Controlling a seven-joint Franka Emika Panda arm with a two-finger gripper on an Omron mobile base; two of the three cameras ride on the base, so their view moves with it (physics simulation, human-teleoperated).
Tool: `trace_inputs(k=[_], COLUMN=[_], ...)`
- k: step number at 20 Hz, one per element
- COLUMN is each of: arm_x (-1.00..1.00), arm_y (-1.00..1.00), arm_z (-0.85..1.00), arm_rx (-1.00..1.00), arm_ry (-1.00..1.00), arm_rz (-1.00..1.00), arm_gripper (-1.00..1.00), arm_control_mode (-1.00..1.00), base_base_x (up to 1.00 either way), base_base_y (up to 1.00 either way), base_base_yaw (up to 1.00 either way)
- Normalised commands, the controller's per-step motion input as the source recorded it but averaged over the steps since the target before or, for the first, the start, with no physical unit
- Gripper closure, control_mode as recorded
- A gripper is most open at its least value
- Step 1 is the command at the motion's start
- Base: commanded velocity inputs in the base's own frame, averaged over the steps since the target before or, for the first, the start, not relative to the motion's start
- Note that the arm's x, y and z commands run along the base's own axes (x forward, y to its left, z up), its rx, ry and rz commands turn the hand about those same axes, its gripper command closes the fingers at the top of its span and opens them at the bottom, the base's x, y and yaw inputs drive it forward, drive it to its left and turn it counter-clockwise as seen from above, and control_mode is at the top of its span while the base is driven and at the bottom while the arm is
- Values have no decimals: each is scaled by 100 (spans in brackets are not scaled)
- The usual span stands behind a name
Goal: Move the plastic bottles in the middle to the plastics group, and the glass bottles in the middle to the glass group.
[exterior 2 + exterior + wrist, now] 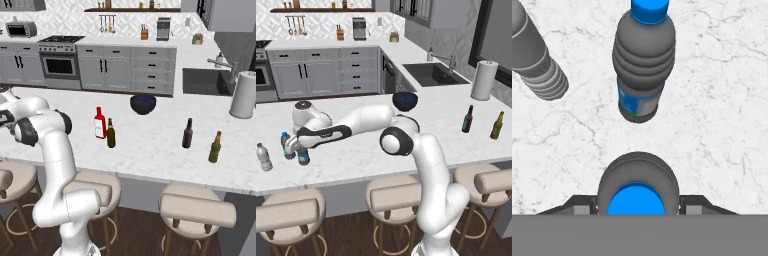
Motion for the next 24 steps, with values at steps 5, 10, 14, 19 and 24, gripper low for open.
trace_inputs(k=[5,10,14,19,24], arm_x=[-1,-1,0,0,-22], arm_y=[-7,2,9,2,-11], arm_z=[-48,-4,22,37,44], arm_rx=[11,1,0,0,0], arm_ry=[-2,-2,0,0,0], arm_rz=[4,0,0,0,0], arm_gripper=[-100,-100,-100,-100,-100], arm_control_mode=[-100,-100,-100,-100,-100], base_base_x=[0,0,0,0,0], base_base_y=[0,0,0,0,0], base_base_yaw=[0,0,0,0,0])
